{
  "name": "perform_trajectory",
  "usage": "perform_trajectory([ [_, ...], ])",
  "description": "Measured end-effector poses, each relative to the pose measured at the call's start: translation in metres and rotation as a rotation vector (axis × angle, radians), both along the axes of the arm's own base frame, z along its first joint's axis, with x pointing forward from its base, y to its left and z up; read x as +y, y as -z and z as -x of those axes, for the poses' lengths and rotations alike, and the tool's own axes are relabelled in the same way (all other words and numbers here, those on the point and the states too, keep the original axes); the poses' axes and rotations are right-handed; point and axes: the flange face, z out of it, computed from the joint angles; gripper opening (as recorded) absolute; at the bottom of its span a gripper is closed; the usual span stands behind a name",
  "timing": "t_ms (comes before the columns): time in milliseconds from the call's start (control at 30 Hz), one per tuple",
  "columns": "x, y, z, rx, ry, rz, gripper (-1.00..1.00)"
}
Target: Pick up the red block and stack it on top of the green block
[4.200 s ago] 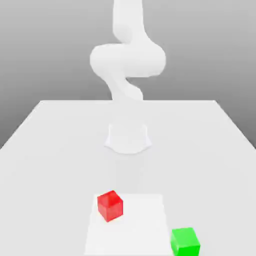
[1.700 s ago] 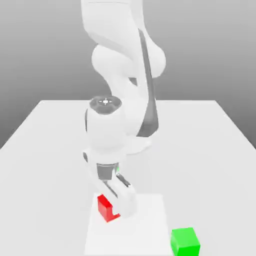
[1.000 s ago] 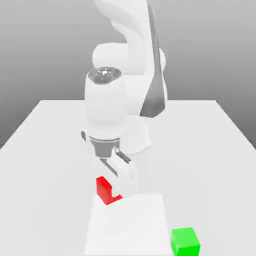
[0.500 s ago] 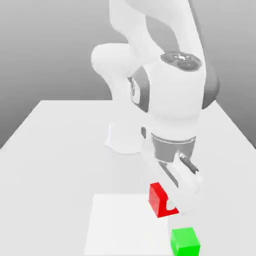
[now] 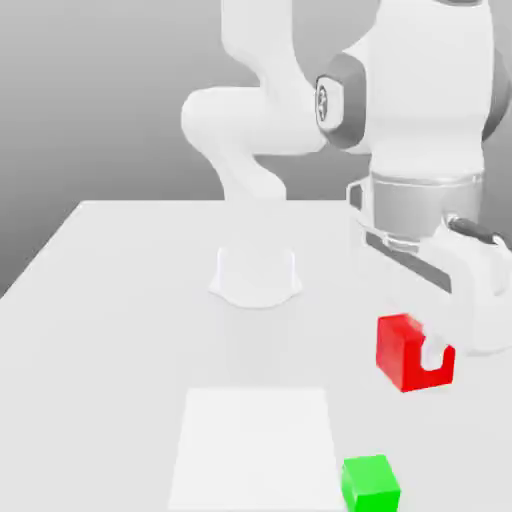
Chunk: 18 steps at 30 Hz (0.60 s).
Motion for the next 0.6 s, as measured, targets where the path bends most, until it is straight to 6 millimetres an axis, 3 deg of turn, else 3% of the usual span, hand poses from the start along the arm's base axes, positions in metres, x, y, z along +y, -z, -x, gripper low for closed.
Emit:
perform_trajectory([
  [133,-0.005,0.003,-0.004,-0.003,0.011,-0.018,-1.00],
  [267,-0.010,0.020,-0.008,0.013,0.019,-0.029,-1.00],
  [433,-0.010,0.060,-0.009,0.054,0.020,-0.024,-1.00],
  [600,-0.006,0.116,-0.003,0.112,0.010,0.004,-1.00],
])
